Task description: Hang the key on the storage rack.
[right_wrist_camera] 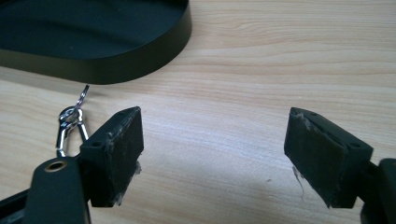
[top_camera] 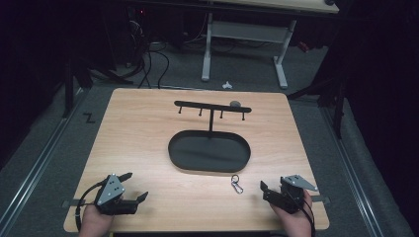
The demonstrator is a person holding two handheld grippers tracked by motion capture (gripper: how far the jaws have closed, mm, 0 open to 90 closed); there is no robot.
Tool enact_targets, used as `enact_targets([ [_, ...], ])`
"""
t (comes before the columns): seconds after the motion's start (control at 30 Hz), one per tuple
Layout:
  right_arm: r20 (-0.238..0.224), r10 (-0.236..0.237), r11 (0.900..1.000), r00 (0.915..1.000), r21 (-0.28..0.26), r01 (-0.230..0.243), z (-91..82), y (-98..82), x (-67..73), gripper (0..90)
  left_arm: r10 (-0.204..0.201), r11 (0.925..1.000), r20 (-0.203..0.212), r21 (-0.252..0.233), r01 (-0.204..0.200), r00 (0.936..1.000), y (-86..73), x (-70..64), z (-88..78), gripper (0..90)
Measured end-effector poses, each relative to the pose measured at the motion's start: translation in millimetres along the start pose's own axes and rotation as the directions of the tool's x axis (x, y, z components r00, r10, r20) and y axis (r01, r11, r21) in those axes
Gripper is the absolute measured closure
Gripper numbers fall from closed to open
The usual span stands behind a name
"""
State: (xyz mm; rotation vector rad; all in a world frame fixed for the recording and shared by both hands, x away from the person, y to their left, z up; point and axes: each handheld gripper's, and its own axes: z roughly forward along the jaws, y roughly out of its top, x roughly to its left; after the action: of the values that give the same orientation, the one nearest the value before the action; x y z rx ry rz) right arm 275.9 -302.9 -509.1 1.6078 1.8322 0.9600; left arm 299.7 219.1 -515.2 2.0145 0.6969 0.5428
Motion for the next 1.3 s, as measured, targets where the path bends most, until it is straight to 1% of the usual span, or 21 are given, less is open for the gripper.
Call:
enact_targets([
  [0.07,0.010,0.009,1.000,0.9999,0.001,-0.009,1.7,0.6,-0.1,19.7,0.007,1.0000,-0.003,-0.007,-0.007,1.0000,-0.3,-0.5,-1.1,15.3],
  [0.1,0.012,0.006,1.000,0.9999,0.000,-0.006,2.4,0.8,-0.7,19.6,0.006,1.0000,-0.003,-0.006,-0.006,1.0000,-0.4,-0.5,-1.5,15.3],
  [0.17,0.013,0.021,1.000,0.9997,0.001,-0.021,3.6,1.4,-1.1,19.6,0.004,1.0000,-0.003,-0.005,-0.004,1.0000,-0.5,-0.4,-1.9,15.3],
  [0.23,0.008,0.023,1.000,0.9997,-0.012,-0.023,4.2,2.3,-2.2,19.3,0.002,1.0000,-0.005,-0.006,-0.002,1.0000,-0.7,-0.3,-2.0,15.3],
  [0.33,0.015,0.030,0.999,0.9995,-0.019,-0.029,3.5,3.5,-2.5,18.2,-0.003,1.0000,-0.006,-0.006,0.003,1.0000,-0.7,-0.3,-1.0,15.3],
  [0.43,0.024,0.039,0.999,0.9990,-0.009,-0.039,4.3,3.4,-2.6,17.3,0.002,1.0000,-0.010,-0.007,-0.002,1.0000,-0.8,-0.8,0.2,15.3],
  [0.5,0.039,0.041,0.999,0.9984,0.007,-0.041,5.6,3.0,-1.5,17.2,0.003,1.0000,-0.009,-0.005,-0.003,1.0000,-0.8,-0.9,0.2,15.3],
  [0.53,0.041,0.033,0.999,0.9986,0.008,-0.034,6.3,3.1,-1.8,17.5,0.001,1.0000,-0.008,-0.005,-0.001,1.0000,-0.8,-0.9,-0.1,15.3],
  [0.63,0.025,0.035,0.999,0.9991,0.015,-0.035,7.7,3.0,-1.1,17.1,-0.002,1.0000,-0.004,-0.006,0.002,1.0000,-1.2,-0.4,-2.0,15.3],
  [0.73,0.023,0.040,0.999,0.9990,0.010,-0.040,8.1,4.4,-0.4,17.3,-0.008,0.9999,-0.005,-0.014,0.008,1.0000,-1.8,0.4,-4.5,15.3],
  [0.8,0.043,0.029,1.000,0.9987,0.001,-0.029,7.7,6.7,0.6,17.4,-0.012,0.9998,-0.007,-0.019,0.011,0.9999,-1.9,1.1,-6.1,15.3],
  [0.83,0.056,0.032,0.999,0.9979,-0.001,-0.032,7.3,8.2,1.7,17.9,-0.013,0.9997,-0.007,-0.021,0.013,0.9999,-2.0,1.3,-6.3,15.3],
  [0.9,0.058,0.020,1.000,0.9981,-0.010,-0.020,7.2,9.8,2.5,17.6,-0.013,0.9997,-0.006,-0.019,0.013,0.9999,-2.1,1.5,-6.1,15.3],
  [0.97,0.056,0.004,1.000,0.9984,-0.002,-0.004,7.9,9.6,4.4,16.9,-0.010,0.9999,-0.001,-0.013,0.010,0.9999,-2.0,1.2,-5.3,15.3],
  [1.07,0.049,-0.018,0.999,0.9987,0.031,0.016,10.3,8.0,8.5,16.3,-0.003,0.9999,0.004,-0.011,0.003,1.0000,-1.6,-0.3,-4.5,15.3],
  [1.1,0.045,-0.035,0.998,0.9984,0.045,0.033,10.8,7.7,10.7,16.3,-0.001,0.9999,0.005,-0.012,0.002,1.0000,-1.6,-0.6,-4.4,15.3],
  [1.17,0.042,-0.049,0.998,0.9979,0.051,0.047,10.8,7.8,15.2,16.3,0.003,1.0000,0.007,-0.009,-0.003,1.0000,-1.3,-1.0,-4.5,15.3],
  [1.2,0.031,-0.070,0.996,0.9971,0.056,0.068,10.1,8.3,18.4,16.2,0.003,1.0000,0.008,-0.009,-0.003,1.0000,-1.2,-1.1,-4.3,15.3],
  [1.3,0.013,-0.097,0.993,0.9952,0.062,0.096,9.8,8.9,25.5,16.2,0.004,1.0000,0.009,-0.006,-0.004,1.0000,-1.1,-1.2,-3.7,15.3],
])
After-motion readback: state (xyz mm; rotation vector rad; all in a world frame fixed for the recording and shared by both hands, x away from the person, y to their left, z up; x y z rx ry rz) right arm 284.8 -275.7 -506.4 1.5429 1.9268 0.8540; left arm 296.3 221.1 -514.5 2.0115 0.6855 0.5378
